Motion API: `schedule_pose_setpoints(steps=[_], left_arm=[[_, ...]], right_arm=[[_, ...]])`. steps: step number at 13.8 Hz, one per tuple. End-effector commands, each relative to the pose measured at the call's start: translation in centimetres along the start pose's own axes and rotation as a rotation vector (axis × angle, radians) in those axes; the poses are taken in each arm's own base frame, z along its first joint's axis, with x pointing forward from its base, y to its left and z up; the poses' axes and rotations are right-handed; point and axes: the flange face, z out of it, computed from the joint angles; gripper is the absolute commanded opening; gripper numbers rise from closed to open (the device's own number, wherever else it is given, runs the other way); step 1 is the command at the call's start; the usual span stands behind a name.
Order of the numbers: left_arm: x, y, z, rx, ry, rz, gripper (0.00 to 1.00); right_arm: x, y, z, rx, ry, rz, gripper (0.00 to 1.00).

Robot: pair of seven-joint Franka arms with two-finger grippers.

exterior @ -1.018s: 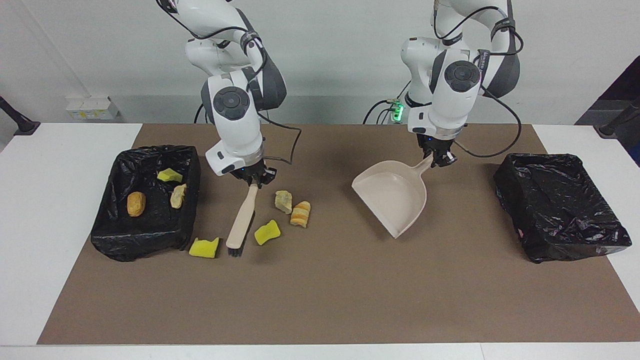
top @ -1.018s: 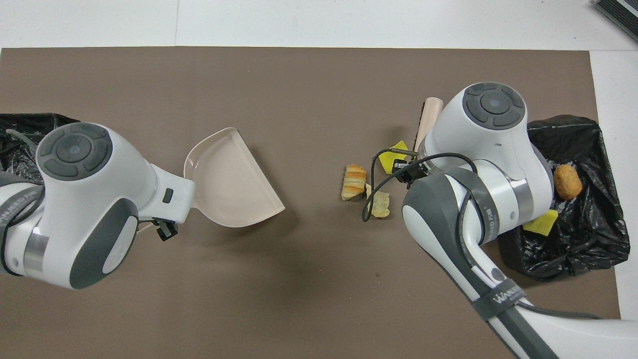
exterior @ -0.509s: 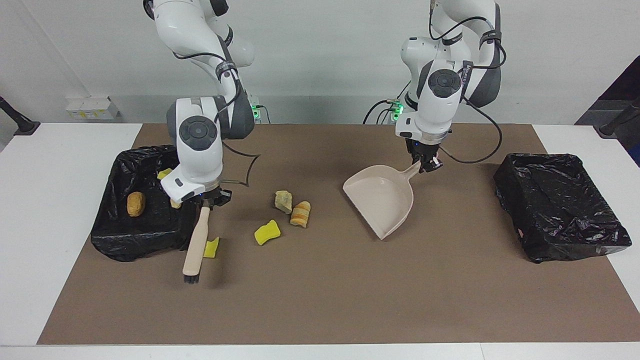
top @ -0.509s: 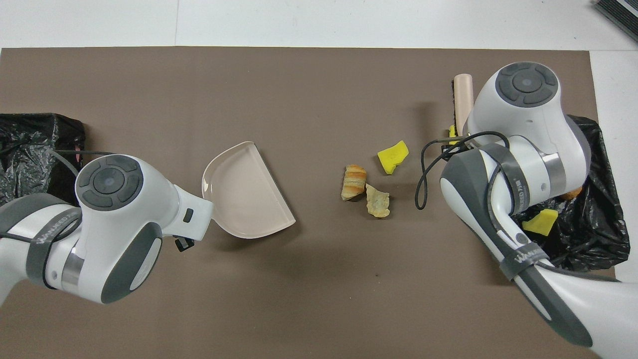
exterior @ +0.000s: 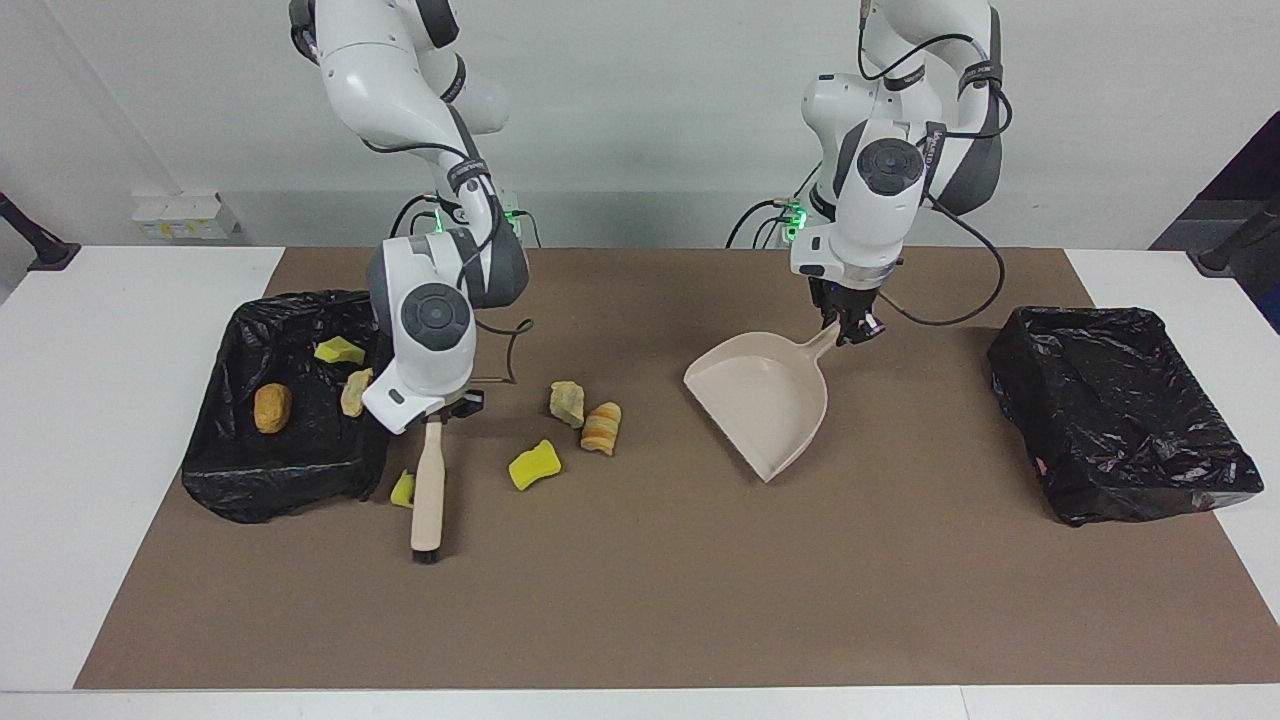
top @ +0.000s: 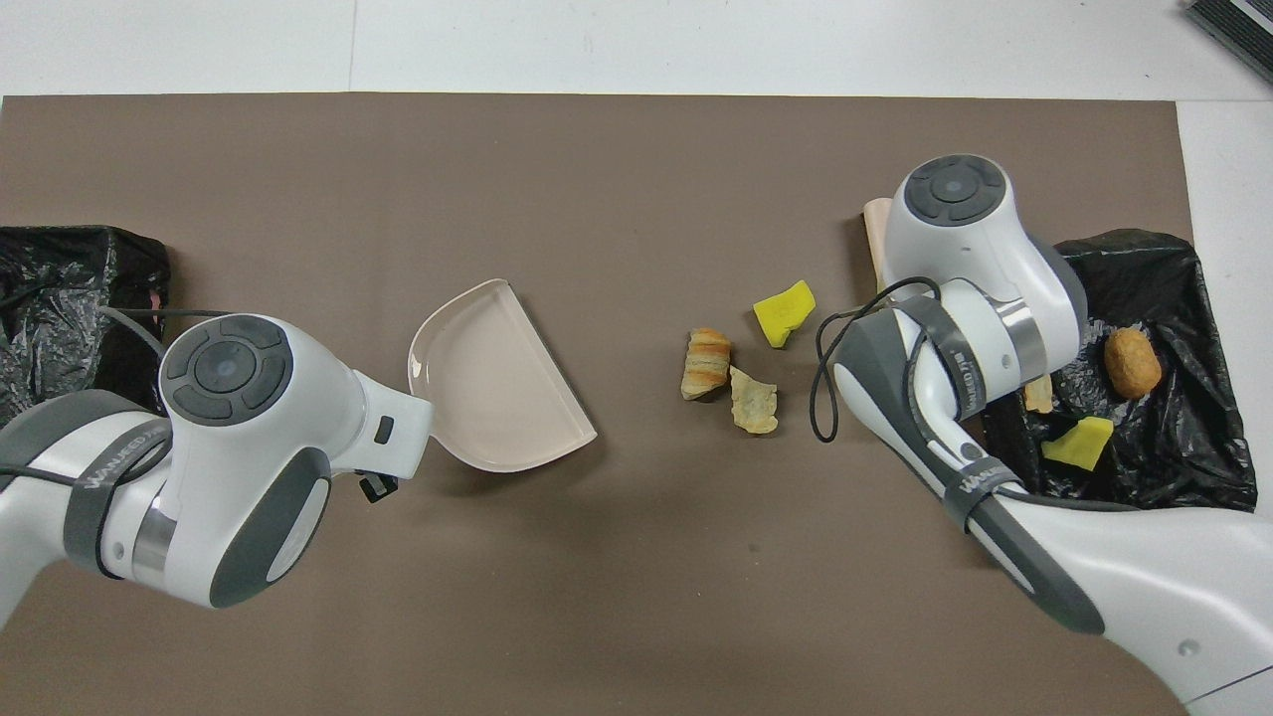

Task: Sweep and dump trash in bin
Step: 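Sweep the bread and sponges into the dustpan with the right gripper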

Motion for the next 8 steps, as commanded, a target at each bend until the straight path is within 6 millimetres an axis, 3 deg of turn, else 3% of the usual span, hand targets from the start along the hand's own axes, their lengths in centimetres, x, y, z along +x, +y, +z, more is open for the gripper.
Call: schedule_pose_setpoints(steps=[1,4,8], left_arm=[[0.6,0.9,0.9,-0.010,0.013,0.005,0.00],[0.9,1.8,2.3,-0.042,0.034,-0.002,0.00],[2.2,3.5,2.1,-0.018,0.057,0.034,0.00]], right_arm=[[-2.4,-5.3,-2.0,0.036,-0.015,-0.085,0.00],[-3.7,-10.9,-5.3,0.067,0.023,-0.148,0.00],[-5.1,-9.7,-10.6,0.161,0.019,-0.099,0.00]])
